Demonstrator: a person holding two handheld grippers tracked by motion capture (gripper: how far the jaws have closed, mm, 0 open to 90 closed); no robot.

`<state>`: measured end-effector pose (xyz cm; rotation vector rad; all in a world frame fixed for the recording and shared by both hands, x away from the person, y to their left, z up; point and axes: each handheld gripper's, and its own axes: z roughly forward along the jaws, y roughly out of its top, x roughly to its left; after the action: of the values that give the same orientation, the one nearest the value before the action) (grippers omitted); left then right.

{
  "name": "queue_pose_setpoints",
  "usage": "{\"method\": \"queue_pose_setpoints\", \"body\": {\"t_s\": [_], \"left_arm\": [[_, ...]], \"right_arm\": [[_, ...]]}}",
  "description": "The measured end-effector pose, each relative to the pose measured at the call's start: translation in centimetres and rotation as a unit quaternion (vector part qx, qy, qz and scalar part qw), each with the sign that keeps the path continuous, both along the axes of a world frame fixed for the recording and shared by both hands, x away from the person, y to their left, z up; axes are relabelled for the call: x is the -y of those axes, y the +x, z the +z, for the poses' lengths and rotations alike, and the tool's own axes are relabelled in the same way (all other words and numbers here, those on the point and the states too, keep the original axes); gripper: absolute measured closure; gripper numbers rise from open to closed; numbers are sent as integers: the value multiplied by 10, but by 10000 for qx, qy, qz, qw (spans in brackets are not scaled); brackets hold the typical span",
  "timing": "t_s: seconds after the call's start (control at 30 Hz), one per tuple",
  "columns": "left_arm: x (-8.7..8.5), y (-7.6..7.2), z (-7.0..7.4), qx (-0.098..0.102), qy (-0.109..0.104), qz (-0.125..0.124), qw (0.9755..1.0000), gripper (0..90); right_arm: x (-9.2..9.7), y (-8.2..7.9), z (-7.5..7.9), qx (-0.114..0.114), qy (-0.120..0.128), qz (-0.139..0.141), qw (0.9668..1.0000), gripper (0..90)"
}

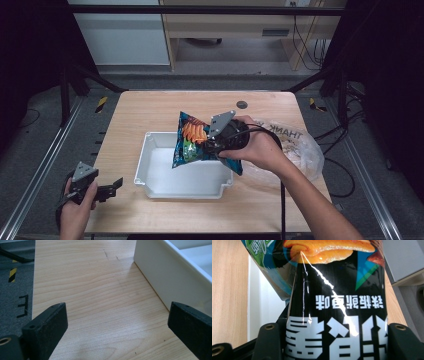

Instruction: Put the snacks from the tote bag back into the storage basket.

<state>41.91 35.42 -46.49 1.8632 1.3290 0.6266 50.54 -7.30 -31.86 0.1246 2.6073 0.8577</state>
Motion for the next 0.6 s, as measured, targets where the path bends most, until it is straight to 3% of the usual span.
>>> {"method": "queue_pose_setpoints", "body": {"t_s": [0.6], "left_arm": [[-5, 0, 1, 38, -54, 91, 9999, 25]], "right_arm": [[-10, 2, -5, -63, -19, 83, 9999, 410]]}}
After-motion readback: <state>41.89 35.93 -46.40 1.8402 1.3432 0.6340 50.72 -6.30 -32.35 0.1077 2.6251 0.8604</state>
